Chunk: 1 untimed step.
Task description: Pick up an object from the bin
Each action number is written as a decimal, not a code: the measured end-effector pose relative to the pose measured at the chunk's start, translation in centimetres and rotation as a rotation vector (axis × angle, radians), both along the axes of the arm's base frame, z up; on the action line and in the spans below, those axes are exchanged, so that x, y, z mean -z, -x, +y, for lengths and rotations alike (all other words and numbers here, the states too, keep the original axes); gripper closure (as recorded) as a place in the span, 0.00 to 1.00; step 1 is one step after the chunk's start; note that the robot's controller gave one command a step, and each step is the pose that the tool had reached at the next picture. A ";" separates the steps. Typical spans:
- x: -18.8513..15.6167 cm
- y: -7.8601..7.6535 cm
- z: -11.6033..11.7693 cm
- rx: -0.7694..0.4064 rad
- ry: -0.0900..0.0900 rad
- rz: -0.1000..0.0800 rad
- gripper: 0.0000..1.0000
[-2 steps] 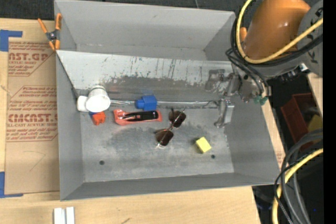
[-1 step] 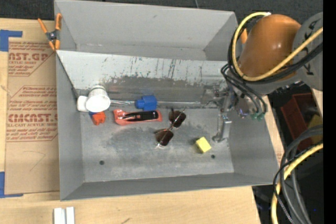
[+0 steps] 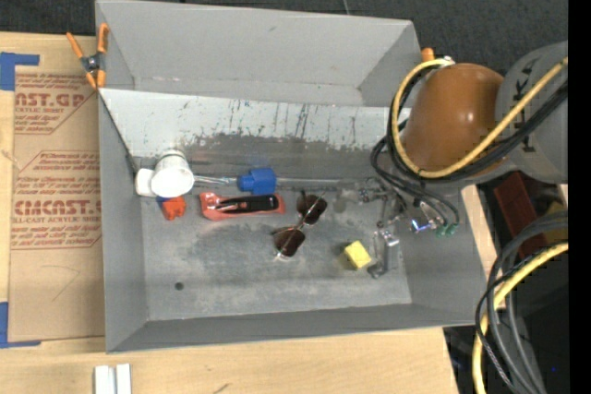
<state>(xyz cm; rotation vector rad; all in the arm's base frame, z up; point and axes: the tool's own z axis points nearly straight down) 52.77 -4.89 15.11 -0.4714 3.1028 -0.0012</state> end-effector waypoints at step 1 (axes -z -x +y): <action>2.2 -0.4 0.7 -0.092 -0.001 0.002 0.00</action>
Offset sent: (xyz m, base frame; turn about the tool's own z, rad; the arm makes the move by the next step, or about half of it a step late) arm 0.0187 0.0739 -0.0708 -0.0067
